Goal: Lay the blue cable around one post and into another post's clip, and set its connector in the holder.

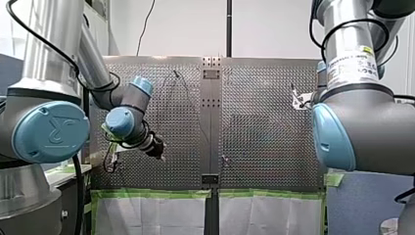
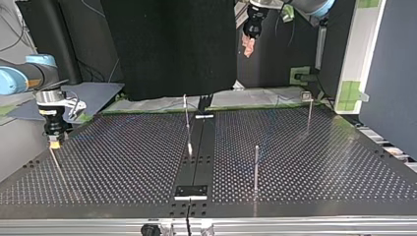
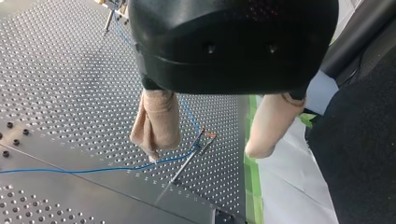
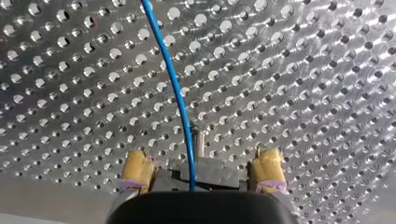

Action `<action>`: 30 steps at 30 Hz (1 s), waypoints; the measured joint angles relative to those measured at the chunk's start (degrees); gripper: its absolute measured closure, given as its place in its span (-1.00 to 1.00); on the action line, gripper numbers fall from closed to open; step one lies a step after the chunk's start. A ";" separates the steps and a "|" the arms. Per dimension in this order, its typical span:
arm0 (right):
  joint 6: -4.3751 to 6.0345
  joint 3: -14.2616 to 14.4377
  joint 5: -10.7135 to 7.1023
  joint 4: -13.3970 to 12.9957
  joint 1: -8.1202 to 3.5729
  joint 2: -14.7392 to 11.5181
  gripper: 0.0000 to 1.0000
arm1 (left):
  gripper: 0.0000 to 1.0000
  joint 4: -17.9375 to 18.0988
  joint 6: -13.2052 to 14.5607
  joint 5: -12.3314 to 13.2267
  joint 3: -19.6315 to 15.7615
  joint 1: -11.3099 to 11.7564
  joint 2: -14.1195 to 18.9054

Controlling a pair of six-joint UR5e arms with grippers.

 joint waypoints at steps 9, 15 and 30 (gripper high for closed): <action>0.00 0.08 0.00 0.00 0.00 -0.05 -1.00 | -0.97 4.80 -0.27 -0.04 -0.94 0.00 -0.01; 0.00 0.08 0.00 0.00 0.00 -0.05 -1.00 | -0.97 8.41 -0.28 -0.11 -0.95 0.00 -0.01; 0.00 0.08 0.00 0.00 0.00 -0.05 -1.00 | -0.97 17.09 -0.83 0.61 -0.92 -0.34 0.00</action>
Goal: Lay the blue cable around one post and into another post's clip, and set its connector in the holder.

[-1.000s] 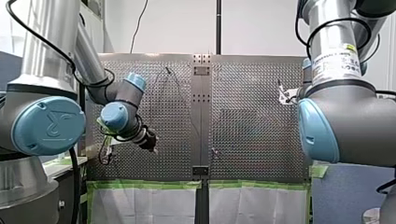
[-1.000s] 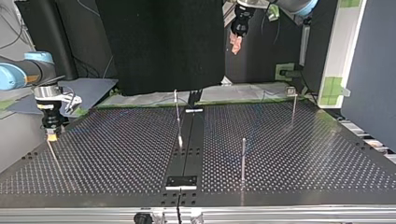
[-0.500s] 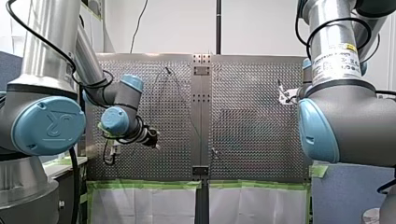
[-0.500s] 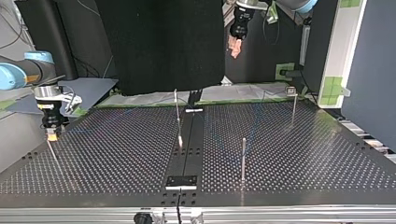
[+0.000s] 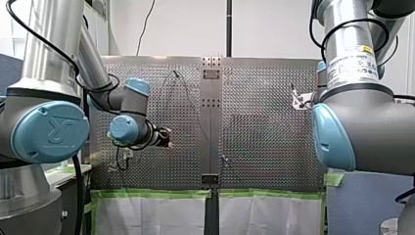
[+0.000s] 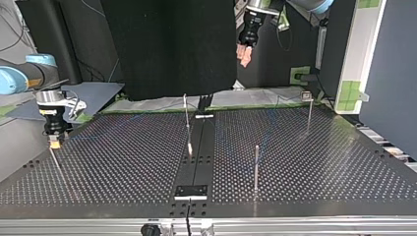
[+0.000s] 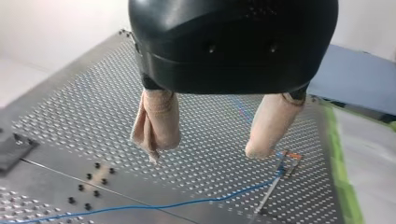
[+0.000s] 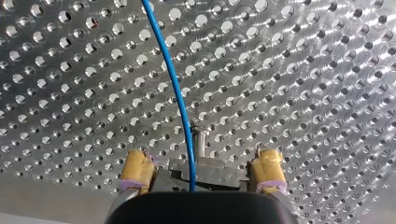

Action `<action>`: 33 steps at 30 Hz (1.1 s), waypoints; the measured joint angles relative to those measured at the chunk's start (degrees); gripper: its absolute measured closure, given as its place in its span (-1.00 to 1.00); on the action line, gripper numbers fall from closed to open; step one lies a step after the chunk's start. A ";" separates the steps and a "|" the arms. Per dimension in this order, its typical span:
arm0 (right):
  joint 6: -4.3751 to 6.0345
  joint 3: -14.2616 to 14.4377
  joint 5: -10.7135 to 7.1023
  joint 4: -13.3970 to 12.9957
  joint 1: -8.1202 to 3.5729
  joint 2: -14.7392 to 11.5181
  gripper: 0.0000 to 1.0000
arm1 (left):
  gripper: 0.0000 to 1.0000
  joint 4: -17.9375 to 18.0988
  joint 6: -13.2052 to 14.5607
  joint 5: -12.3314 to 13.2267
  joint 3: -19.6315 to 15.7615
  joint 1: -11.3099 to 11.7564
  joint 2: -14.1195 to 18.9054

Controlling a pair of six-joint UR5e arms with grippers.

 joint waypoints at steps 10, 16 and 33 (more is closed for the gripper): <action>0.00 0.00 0.00 0.00 0.00 0.00 -1.00 | -0.97 6.11 -0.13 -2.73 0.01 0.08 0.00; 0.00 0.00 0.00 0.00 0.00 0.00 -1.00 | -0.97 9.67 1.69 -5.67 0.01 0.21 0.00; 0.00 0.00 0.00 0.00 0.00 0.00 -1.00 | -0.97 9.22 3.38 -6.33 0.03 0.41 0.00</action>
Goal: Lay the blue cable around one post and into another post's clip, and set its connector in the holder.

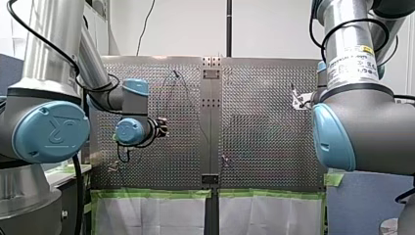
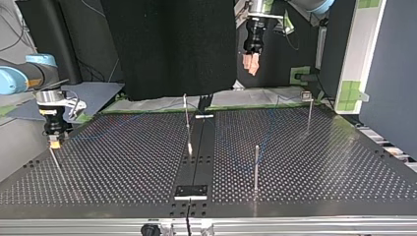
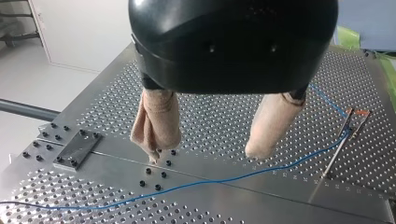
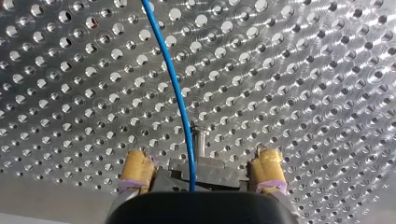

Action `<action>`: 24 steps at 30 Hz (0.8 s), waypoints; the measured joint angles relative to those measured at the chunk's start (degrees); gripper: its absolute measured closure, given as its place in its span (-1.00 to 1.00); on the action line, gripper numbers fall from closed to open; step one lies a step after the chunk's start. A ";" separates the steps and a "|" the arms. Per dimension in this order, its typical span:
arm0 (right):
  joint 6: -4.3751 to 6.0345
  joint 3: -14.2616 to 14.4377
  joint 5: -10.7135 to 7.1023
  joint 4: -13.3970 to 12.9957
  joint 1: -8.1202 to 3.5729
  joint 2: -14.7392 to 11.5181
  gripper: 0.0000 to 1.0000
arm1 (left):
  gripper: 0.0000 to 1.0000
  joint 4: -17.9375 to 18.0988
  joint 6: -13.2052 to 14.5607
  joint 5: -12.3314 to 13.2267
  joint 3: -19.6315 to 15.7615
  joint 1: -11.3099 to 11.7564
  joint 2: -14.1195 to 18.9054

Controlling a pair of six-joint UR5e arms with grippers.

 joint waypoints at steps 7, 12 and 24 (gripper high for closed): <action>0.00 0.00 0.00 0.00 0.00 0.00 -1.00 | -0.97 -0.11 -0.85 0.01 -0.03 0.06 0.00; 0.00 0.00 0.00 0.00 0.00 0.00 -1.00 | -0.97 -0.15 -1.16 0.03 -0.03 0.13 0.00; 0.00 0.01 0.00 0.00 0.00 0.00 -1.00 | -0.97 0.98 -1.47 0.10 0.01 0.19 0.00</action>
